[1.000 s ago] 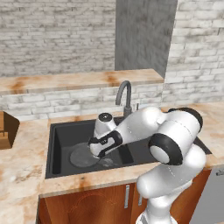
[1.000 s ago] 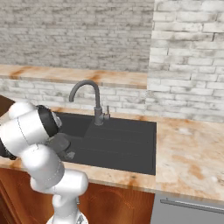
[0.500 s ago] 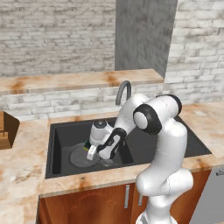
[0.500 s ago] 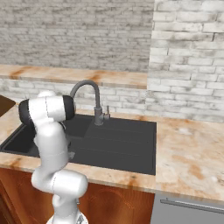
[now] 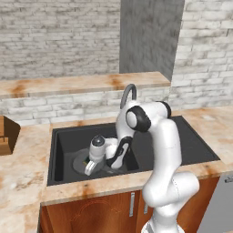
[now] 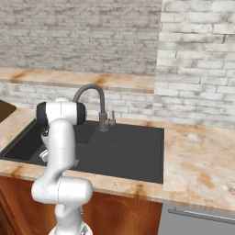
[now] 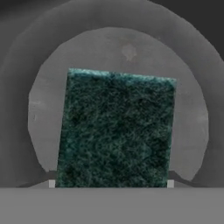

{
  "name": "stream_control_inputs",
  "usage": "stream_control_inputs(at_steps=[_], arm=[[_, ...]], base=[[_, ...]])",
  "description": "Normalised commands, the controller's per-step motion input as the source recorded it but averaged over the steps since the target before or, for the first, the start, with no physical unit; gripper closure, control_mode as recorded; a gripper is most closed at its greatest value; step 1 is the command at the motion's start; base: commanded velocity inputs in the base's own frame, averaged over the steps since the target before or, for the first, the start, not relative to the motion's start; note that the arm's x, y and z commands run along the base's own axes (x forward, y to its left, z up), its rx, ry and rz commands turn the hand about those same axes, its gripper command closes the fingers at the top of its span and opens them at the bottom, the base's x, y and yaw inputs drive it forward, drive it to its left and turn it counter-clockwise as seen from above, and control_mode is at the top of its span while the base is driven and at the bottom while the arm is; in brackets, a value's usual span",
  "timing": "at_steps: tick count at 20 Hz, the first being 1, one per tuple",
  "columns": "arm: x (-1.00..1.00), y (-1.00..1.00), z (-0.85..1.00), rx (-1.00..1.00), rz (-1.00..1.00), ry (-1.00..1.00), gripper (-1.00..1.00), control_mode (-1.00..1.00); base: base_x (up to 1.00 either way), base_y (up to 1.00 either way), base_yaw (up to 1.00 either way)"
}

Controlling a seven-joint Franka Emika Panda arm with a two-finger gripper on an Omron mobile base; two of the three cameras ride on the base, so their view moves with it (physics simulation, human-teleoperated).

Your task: Pick the pan and sponge and place them into the sink. Then turn on the water.

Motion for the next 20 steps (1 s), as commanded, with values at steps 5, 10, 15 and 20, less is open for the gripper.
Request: stream_control_inputs(at_steps=[5,10,15,20], arm=[[0.39,0.05,-0.22,0.02,-0.06,0.02,1.0,-1.0],[0.52,0.0,0.0,0.02,-0.06,0.0,-1.0,-1.0],[0.44,0.0,0.24,0.01,-0.07,0.0,-1.0,-1.0],[0.18,0.0,0.92,0.0,-0.1,0.0,-1.0,-1.0]], base=[[0.0,0.0,0.0],[0.0,0.0,0.0],[0.0,0.0,0.0],[0.0,0.0,0.0]])
